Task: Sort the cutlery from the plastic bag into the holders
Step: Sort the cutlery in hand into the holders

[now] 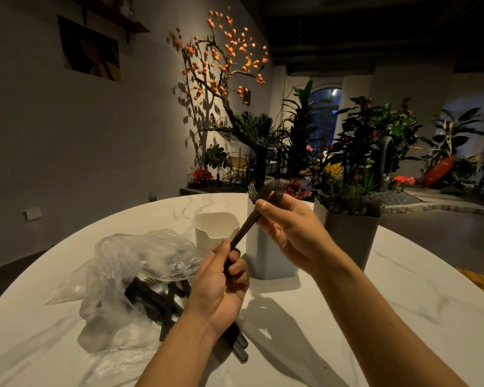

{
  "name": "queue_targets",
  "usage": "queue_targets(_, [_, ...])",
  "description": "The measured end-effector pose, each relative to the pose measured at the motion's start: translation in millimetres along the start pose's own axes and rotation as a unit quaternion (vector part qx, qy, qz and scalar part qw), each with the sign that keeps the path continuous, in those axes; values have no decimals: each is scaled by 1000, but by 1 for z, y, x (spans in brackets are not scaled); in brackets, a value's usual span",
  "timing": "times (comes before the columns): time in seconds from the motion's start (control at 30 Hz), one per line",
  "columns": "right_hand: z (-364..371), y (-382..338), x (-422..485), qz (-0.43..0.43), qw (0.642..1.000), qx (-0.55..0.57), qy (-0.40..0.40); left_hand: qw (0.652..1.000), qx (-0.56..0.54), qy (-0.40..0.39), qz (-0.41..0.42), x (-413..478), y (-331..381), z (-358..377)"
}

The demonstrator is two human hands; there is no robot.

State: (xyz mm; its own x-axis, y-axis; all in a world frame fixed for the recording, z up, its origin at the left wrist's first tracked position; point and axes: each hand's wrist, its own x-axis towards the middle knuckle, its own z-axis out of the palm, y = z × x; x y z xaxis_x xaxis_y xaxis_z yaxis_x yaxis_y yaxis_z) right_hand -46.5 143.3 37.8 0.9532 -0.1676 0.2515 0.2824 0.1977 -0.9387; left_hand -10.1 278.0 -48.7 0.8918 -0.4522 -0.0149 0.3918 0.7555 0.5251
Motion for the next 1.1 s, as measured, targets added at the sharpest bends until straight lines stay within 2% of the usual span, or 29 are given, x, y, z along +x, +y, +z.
queue_targets(0.17, [-9, -7, -6, 41, 986, -100, -127, 999, 28, -17, -9, -3, 0, 0])
queue_targets(0.23, [-16, -14, -10, 61, 976, -149, -145, 997, 55, -37, -28, -6, -3, 3])
queue_targets(0.3, [-24, -24, -9, 36, 980, -166, -101, 993, 98, -51, -50, -9, -6, 4])
queue_targets(0.4, [-38, -42, -3, -82, 975, -205, 13, 989, 137, -26, -54, -10, -7, 4])
queue_targets(0.5, [-53, -49, 4, -185, 927, -302, 125, 989, 138, -1, -53, -11, -6, 4])
queue_targets(0.57, [-57, -46, 8, -208, 907, -330, 158, 990, 131, 6, -55, -11, -5, 3])
queue_targets(0.73, [-50, -21, 17, -148, 910, -362, 138, 989, 134, 15, -55, -11, -5, 4])
queue_targets(0.83, [-42, -5, 23, -136, 888, -416, 140, 989, 133, 21, -54, -11, -5, 4])
queue_targets(0.97, [-42, -14, 24, -163, 882, -417, 144, 990, 127, 23, -51, -11, -3, 3])
queue_targets(1.1, [-48, -28, 21, -233, 871, -397, 170, 991, 122, 29, -55, -10, -3, 2])
